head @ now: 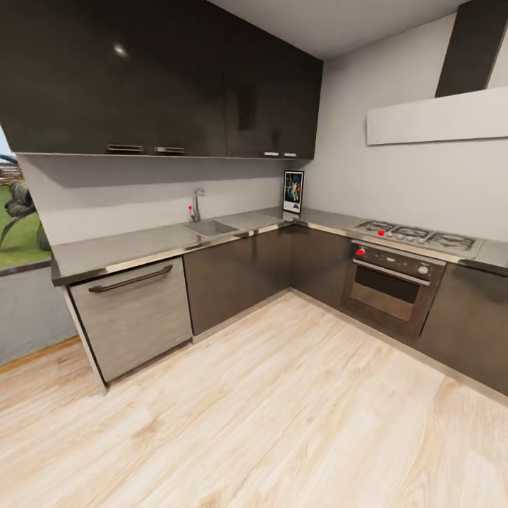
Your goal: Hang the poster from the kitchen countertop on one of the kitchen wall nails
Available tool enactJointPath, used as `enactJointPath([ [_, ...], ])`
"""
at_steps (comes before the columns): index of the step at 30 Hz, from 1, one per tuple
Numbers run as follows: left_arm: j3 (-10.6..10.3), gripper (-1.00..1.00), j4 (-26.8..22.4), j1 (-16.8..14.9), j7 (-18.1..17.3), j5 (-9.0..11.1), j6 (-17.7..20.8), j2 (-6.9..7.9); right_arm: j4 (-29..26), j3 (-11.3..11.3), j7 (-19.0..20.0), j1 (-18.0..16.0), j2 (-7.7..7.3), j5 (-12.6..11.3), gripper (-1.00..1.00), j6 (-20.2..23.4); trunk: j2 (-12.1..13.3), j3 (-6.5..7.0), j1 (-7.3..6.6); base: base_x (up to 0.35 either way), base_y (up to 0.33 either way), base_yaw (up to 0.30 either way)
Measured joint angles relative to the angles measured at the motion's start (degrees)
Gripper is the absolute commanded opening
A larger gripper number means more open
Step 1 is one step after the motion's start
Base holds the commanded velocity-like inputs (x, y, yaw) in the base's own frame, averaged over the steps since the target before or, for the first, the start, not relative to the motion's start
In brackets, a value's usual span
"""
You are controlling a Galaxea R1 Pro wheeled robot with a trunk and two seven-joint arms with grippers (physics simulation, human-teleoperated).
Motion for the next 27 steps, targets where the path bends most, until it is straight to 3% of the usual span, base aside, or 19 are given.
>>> enactJointPath([
  [7,-0.18,1.00,-0.04,0.00,0.07,-0.04,0.07,-0.16,-0.05,0.00,0.00,0.00,0.00,0.00,1.00,0.00,0.00,0.00,0.03,0.058,-0.023,0.000],
  [27,-0.48,1.00,-0.10,0.00,0.24,0.16,-0.05,-0.45,-0.06,0.00,0.00,0.00,0.00,0.00,1.00,0.00,8.01,3.59,-4.35,0.001,-0.001,0.000],
])
